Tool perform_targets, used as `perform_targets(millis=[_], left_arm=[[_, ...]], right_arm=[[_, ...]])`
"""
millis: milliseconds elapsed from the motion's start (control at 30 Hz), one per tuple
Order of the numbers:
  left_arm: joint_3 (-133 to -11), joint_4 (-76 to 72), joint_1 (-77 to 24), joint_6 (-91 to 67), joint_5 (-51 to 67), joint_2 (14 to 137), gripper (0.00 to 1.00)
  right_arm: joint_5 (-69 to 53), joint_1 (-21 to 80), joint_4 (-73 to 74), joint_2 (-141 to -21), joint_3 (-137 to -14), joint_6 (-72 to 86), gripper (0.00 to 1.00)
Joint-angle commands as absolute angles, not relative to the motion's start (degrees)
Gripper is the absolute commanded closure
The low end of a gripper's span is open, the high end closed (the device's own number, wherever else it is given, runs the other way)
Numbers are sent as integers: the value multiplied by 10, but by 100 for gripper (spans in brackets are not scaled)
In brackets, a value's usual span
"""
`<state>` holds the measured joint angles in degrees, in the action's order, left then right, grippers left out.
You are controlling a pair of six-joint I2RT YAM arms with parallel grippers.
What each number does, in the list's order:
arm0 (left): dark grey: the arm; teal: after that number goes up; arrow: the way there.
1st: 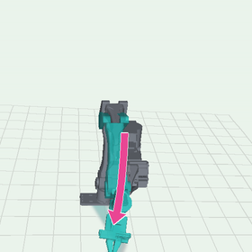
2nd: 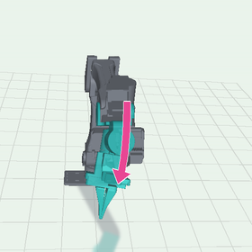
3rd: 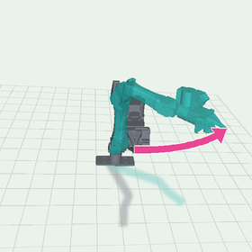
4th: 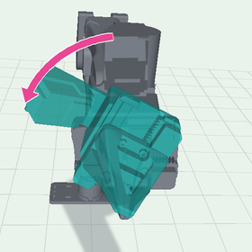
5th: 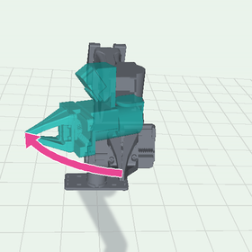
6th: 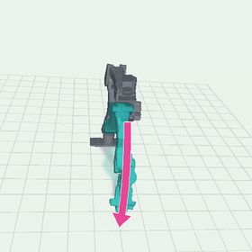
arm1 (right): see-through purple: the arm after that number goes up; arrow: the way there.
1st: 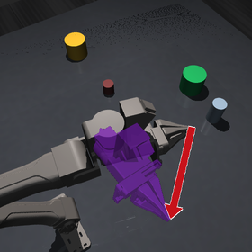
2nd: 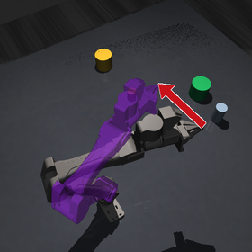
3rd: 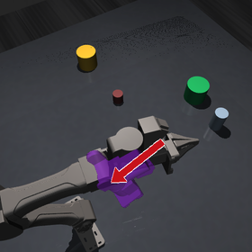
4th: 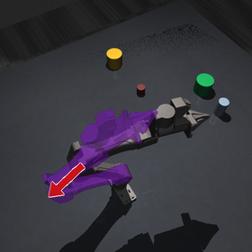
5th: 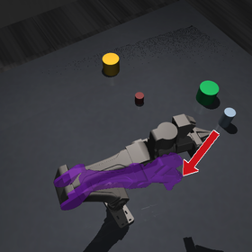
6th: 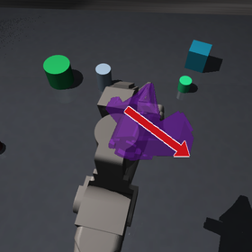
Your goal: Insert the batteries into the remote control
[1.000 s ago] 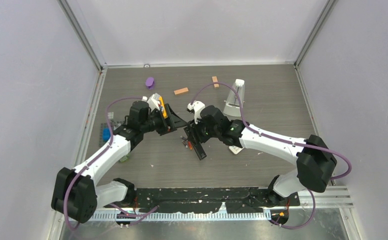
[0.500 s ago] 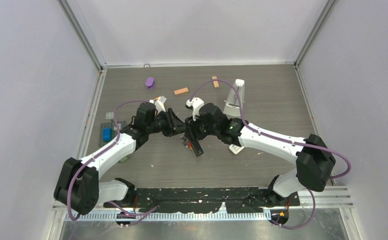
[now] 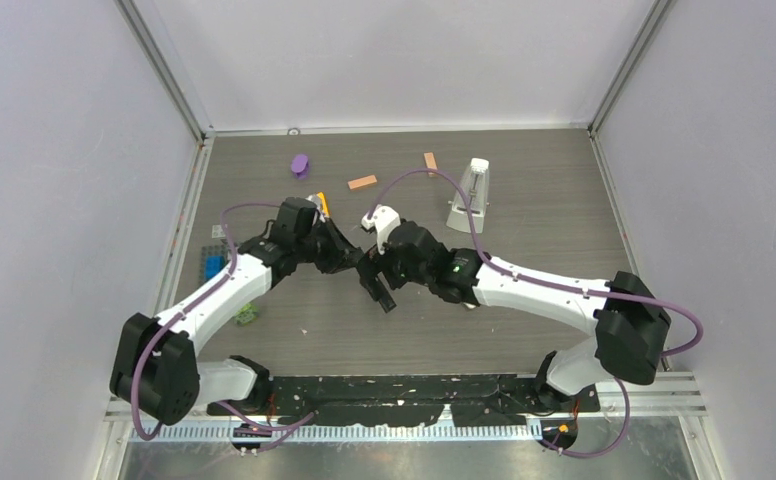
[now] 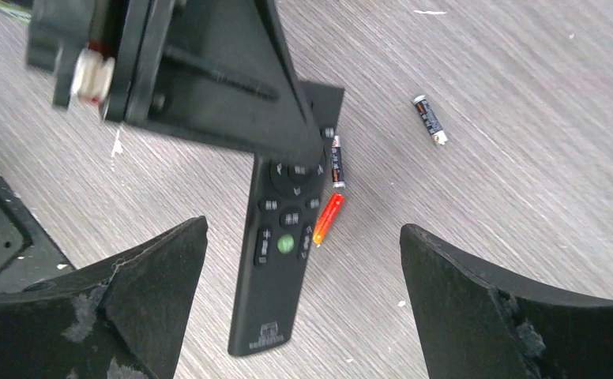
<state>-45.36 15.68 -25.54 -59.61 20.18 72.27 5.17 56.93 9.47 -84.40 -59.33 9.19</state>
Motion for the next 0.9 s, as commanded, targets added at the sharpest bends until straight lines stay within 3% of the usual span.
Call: perform_targets(millis=[0, 333, 733, 833, 867], left_arm=[[-518, 294, -258, -623, 109, 717, 100], [-574, 384, -257, -671, 51, 706, 100], [-571, 388, -258, -712, 67, 689, 100], [-568, 386, -258, -723, 74, 685, 100], [-566, 385, -258, -726, 77, 684, 100]], right_arm=[[156, 602, 61, -812, -581, 42, 2], [215, 684, 39, -830, -555, -37, 11], [304, 716, 12, -887, -562, -26, 41], [322, 718, 9, -894, -559, -21, 52], [324, 718, 5, -895, -557, -21, 61]])
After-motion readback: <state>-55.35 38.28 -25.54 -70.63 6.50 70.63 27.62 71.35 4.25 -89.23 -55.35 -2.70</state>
